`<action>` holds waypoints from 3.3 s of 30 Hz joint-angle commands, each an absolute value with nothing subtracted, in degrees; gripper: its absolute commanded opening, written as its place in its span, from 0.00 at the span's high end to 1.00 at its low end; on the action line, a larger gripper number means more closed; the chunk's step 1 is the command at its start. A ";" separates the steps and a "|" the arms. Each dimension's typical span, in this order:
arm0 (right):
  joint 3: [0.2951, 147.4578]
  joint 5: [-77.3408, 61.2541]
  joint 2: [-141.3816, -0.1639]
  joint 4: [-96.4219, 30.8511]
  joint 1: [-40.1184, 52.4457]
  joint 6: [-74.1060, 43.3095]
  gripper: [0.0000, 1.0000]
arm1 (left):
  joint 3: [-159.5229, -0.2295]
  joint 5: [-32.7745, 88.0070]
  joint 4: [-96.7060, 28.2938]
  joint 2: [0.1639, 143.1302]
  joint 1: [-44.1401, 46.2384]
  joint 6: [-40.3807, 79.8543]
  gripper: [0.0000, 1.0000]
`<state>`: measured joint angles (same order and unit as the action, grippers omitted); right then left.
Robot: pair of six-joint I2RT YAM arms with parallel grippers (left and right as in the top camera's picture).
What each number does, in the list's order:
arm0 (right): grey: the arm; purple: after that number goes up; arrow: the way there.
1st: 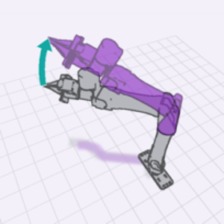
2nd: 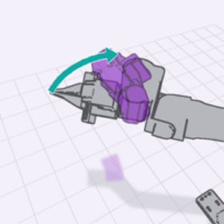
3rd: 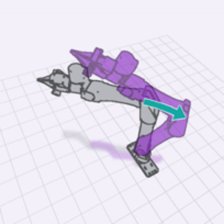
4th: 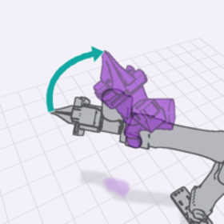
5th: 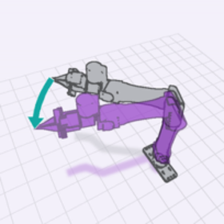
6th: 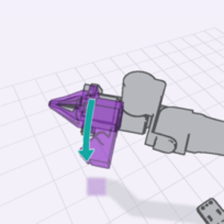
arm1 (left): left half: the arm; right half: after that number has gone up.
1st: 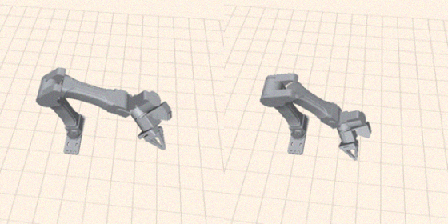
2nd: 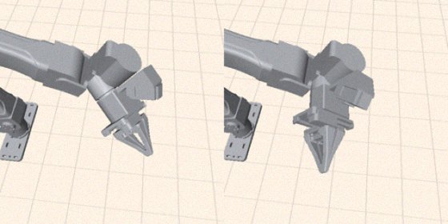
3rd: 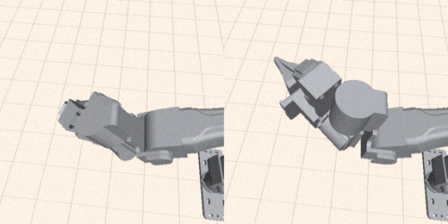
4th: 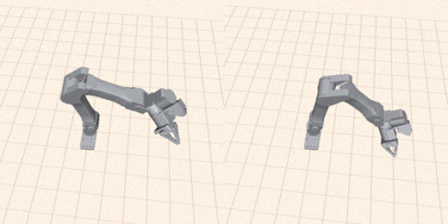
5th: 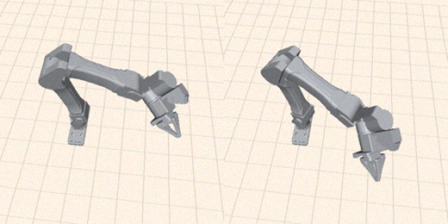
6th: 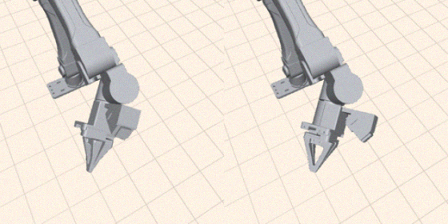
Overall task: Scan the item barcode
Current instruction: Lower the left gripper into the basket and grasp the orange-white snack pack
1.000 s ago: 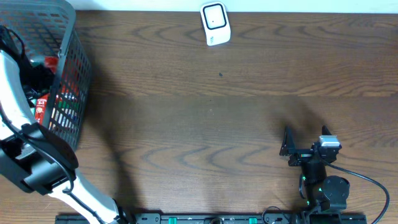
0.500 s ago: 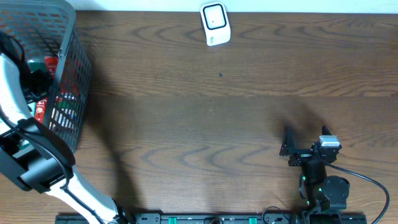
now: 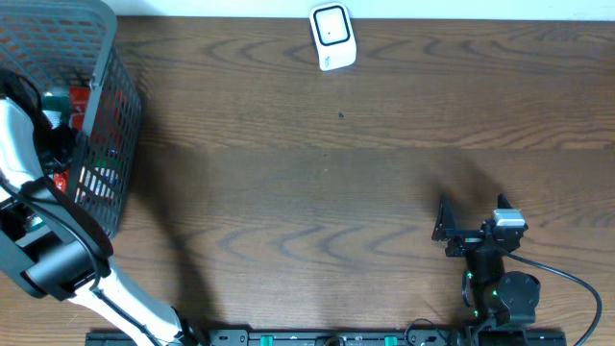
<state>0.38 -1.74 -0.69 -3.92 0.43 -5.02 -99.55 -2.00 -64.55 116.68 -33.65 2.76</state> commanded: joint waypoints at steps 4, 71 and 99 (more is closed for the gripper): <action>0.30 -1.80 -0.38 -4.12 -0.56 -5.54 0.01 | -94.54 -2.90 -60.77 116.81 -33.58 2.59 0.26; 0.30 -1.80 -0.38 -4.12 -0.56 -5.54 0.01 | -93.60 4.43 -57.65 112.25 -35.70 -2.74 0.11; 0.30 -1.80 -0.38 -4.12 -0.56 -5.54 0.01 | -89.17 1.89 -53.80 115.61 -35.99 -1.45 0.44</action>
